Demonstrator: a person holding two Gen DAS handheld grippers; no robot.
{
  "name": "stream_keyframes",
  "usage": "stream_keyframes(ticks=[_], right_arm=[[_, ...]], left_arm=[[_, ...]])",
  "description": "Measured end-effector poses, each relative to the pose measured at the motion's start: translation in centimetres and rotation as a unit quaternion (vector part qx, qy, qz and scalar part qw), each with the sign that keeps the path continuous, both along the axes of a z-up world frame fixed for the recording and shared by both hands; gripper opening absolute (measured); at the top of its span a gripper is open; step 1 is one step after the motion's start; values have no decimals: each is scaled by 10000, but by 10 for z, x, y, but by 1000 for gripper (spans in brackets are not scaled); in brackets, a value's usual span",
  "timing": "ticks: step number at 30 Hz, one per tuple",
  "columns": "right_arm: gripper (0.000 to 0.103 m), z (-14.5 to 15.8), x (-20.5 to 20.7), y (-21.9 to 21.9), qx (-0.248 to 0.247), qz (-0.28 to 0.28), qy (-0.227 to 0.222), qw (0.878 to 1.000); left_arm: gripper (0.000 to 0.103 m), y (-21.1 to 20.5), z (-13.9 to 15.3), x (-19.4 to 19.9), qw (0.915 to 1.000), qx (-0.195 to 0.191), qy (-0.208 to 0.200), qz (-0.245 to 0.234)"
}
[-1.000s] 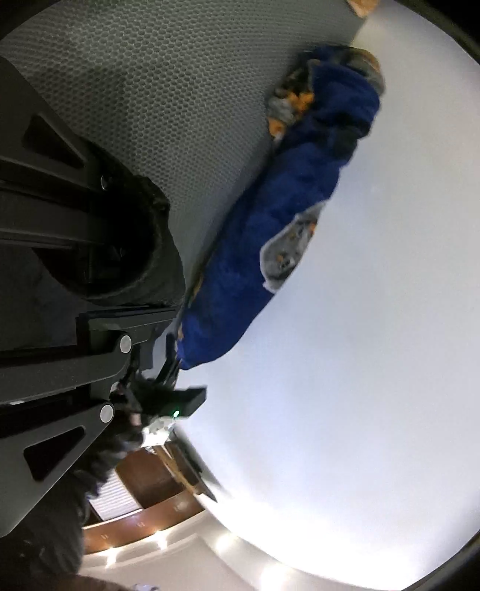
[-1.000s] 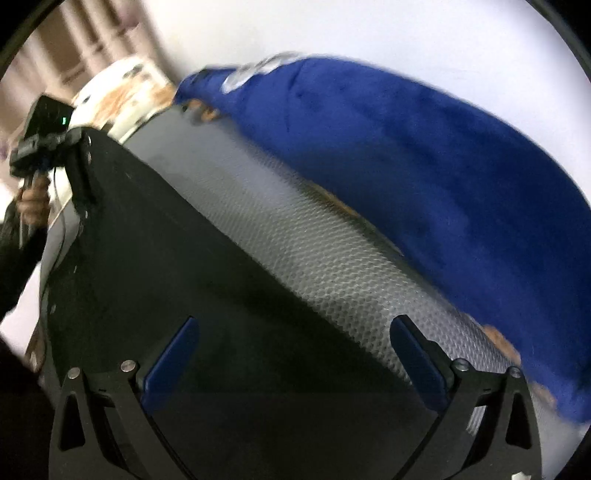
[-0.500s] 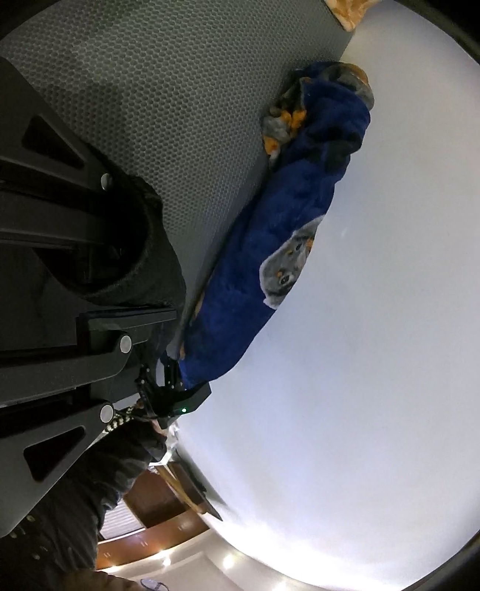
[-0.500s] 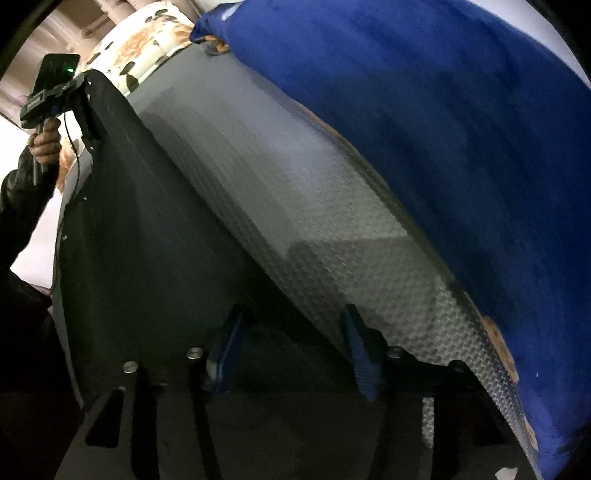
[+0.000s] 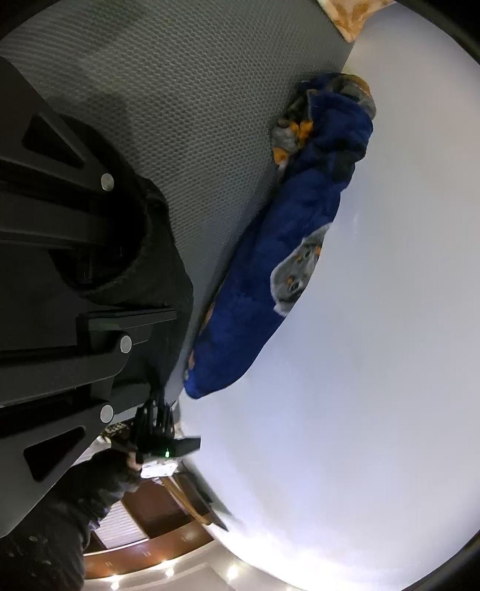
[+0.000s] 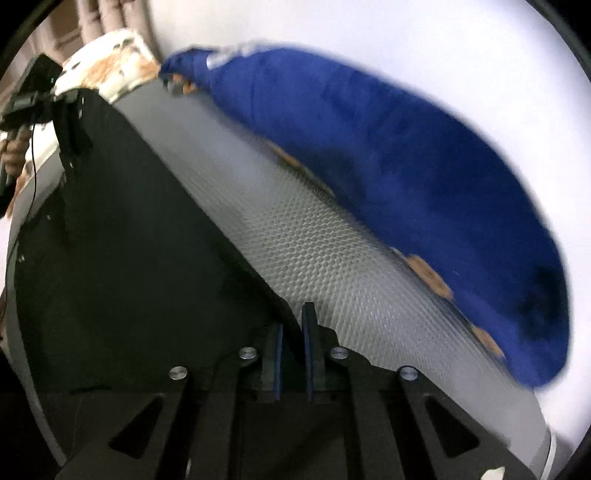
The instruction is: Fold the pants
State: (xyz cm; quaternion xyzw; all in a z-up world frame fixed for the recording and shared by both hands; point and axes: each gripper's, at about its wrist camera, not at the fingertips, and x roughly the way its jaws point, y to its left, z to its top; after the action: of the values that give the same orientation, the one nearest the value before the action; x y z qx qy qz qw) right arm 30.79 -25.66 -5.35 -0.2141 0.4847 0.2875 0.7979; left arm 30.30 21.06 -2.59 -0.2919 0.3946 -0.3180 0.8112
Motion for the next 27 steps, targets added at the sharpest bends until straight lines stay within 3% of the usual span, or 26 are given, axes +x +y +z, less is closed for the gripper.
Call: stream_keyframes(ticks=[6, 12, 16, 19, 22, 26, 27], right_arm=[[7, 41, -117, -11, -2, -199, -366, 9991], [7, 9, -211, -17, 155, -304, 228, 9992], [7, -29, -243, -13, 239, -432, 616, 9969], [7, -51, -249, -8, 181, -484, 808, 9954], [7, -62, -250, -5, 115, -559, 833, 9949], [7, -65, -251, -2, 67, -690, 752, 9948], [7, -66, -252, -1, 57, -719, 747, 9946]], left_arm=[[10, 7, 13, -66, 9990, 64, -139, -415], [13, 13, -10, -129, 9947, 497, 205, -880], [17, 12, -35, -160, 9877, 985, 583, -1068], [25, 12, -53, -177, 9789, 1491, 876, -1084], [27, 15, -63, -189, 9721, 1745, 1164, -1049], [33, 10, -41, -212, 9717, 1976, 917, -912], [47, 9, -38, -215, 9696, 2102, 875, -901]])
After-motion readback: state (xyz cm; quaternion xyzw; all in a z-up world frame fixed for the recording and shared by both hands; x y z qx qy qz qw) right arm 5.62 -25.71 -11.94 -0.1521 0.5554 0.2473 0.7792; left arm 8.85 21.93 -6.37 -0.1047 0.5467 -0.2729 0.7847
